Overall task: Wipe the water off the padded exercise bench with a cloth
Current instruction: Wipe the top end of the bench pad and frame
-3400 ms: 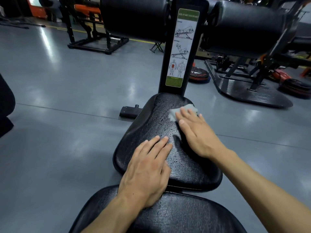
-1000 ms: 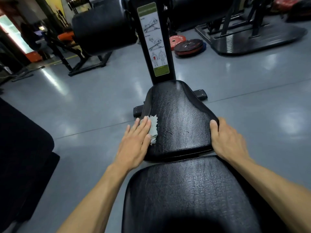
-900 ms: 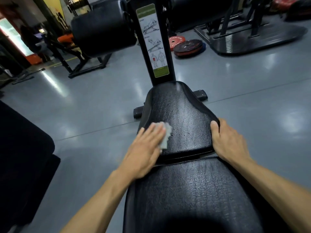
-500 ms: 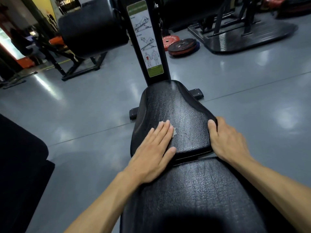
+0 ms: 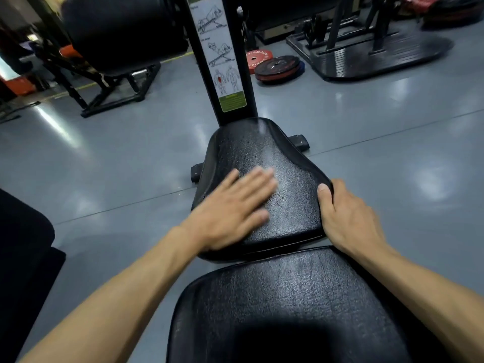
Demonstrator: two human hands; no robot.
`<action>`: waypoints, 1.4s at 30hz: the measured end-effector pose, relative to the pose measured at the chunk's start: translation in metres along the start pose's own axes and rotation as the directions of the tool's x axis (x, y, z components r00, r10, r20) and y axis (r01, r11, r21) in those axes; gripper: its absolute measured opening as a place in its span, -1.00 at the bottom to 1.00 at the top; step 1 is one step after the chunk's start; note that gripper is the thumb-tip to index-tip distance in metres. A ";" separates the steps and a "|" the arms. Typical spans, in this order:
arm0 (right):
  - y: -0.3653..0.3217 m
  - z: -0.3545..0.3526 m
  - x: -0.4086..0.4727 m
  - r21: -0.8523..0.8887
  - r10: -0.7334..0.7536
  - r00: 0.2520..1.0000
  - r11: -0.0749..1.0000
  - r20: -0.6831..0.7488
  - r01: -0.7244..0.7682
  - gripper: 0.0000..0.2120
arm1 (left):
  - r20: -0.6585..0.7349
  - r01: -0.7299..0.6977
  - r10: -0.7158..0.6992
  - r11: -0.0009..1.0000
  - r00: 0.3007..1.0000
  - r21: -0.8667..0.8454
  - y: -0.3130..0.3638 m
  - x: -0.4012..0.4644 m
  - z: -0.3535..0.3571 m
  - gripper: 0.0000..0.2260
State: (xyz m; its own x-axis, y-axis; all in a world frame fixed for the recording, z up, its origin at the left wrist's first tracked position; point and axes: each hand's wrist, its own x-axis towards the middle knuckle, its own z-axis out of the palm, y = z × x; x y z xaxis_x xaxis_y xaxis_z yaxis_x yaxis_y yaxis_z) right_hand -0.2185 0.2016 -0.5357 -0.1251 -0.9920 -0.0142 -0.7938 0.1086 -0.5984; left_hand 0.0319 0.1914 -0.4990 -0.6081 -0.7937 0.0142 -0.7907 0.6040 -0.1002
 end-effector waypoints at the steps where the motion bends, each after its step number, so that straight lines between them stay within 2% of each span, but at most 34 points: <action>1: 0.000 0.000 0.000 0.002 0.003 1.000 1.000 0.003 -0.003 -0.57 | -0.016 0.121 -0.122 0.991 0.992 -0.055 -0.012 0.004 -0.001 -0.33; 3: -0.001 0.000 -0.001 0.008 0.009 1.000 1.000 0.000 -0.009 -0.57 | -0.024 0.331 -0.340 0.926 0.940 -0.183 -0.027 0.013 0.001 -0.27; 5: -0.001 0.000 -0.001 0.016 0.004 1.000 1.000 -0.003 -0.004 -0.58 | -0.009 0.346 -0.352 0.923 0.936 -0.170 -0.019 0.017 0.003 -0.28; 8: -0.002 -0.002 -0.001 0.044 0.011 1.000 0.999 0.007 -0.011 -0.62 | -0.006 0.074 -0.074 0.994 0.997 -0.079 0.023 0.009 -0.002 -0.36; 10: -0.002 -0.003 -0.002 0.075 0.009 1.000 0.997 0.007 -0.009 -0.65 | 0.020 -0.127 0.127 0.991 0.992 -0.030 0.048 -0.002 -0.003 -0.40; 12: -0.002 -0.005 -0.003 0.103 0.005 1.000 0.995 0.004 -0.005 -0.66 | 0.043 -0.235 0.234 0.972 0.971 0.004 0.049 -0.004 -0.005 -0.42; 14: 0.000 -0.006 -0.004 0.123 0.015 1.000 0.992 0.007 -0.015 -0.63 | 0.050 -0.164 0.164 0.986 0.985 -0.004 0.028 0.007 -0.004 -0.43; 17: 0.001 -0.006 -0.003 0.132 0.049 0.999 0.990 0.009 -0.050 -0.54 | 0.015 0.174 -0.174 0.979 0.985 -0.110 -0.010 0.032 -0.007 -0.36; 18: 0.001 -0.005 -0.003 0.136 0.061 0.998 0.989 0.009 -0.062 -0.53 | 0.020 0.221 -0.221 0.967 0.975 -0.125 -0.009 0.039 -0.006 -0.34; 19: 0.002 -0.005 -0.002 0.145 0.072 0.997 0.987 0.013 -0.073 -0.52 | 0.028 0.197 -0.195 0.973 0.980 -0.117 0.001 0.045 -0.005 -0.33; 21: 0.003 -0.004 0.001 0.173 0.086 0.996 0.981 0.024 -0.089 -0.52 | 0.043 -0.006 0.008 0.998 0.999 -0.059 0.037 0.049 -0.005 -0.36; 23: 0.006 -0.004 0.004 0.213 0.110 0.993 0.970 0.032 -0.114 -0.53 | 0.050 -0.205 0.205 0.979 0.977 -0.021 0.065 0.046 -0.005 -0.39; 24: 0.007 -0.005 0.005 0.239 0.122 0.992 0.963 0.034 -0.127 -0.53 | 0.046 -0.247 0.247 0.969 0.968 -0.013 0.063 0.047 -0.005 -0.42; 26: 0.009 -0.007 0.004 0.288 0.130 0.991 0.948 0.043 -0.137 -0.53 | 0.035 -0.191 0.192 0.981 0.981 -0.028 0.042 0.060 -0.008 -0.44; 29: 0.012 -0.011 0.004 0.359 0.131 0.988 0.921 0.079 -0.151 -0.54 | 0.015 0.096 -0.095 0.992 0.995 -0.079 0.012 0.083 -0.012 -0.38; 30: 0.013 -0.012 0.004 0.377 0.137 0.986 0.912 0.096 -0.163 -0.54 | 0.010 0.136 -0.136 0.987 0.991 -0.083 0.017 0.090 -0.012 -0.35; 31: 0.013 -0.013 0.005 0.395 0.141 0.984 0.902 0.110 -0.173 -0.55 | 0.009 0.112 -0.111 0.991 0.994 -0.075 0.028 0.094 -0.012 -0.34; 34: 0.015 -0.013 0.006 0.464 0.133 0.982 0.867 0.137 -0.182 -0.58 | 0.069 -0.157 0.160 0.987 0.985 -0.040 0.061 0.094 -0.013 -0.41; 36: 0.019 -0.013 0.007 0.505 0.120 0.980 0.843 0.159 -0.185 -0.61 | 0.105 -0.234 0.236 0.972 0.966 -0.024 0.050 0.099 -0.019 -0.46; 40: 0.026 -0.014 0.012 0.630 0.117 0.964 0.736 0.240 -0.246 -0.72 | 0.111 -0.059 0.055 0.998 0.992 0.033 0.010 0.126 -0.028 -0.46; 42: 0.028 -0.011 0.018 0.662 0.089 0.956 0.704 0.278 -0.258 -0.74 | 0.113 -0.050 0.050 0.999 0.992 0.004 0.018 0.132 -0.026 -0.45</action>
State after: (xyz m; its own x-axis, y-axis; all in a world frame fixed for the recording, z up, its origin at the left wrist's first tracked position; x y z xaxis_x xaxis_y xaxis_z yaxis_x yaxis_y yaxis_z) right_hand -0.2498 0.1873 -0.5435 -0.0251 -0.9568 -0.2896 -0.1327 0.2903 -0.9477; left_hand -0.0645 0.0995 -0.4727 -0.6346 -0.7659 -0.1034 -0.7587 0.6429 -0.1052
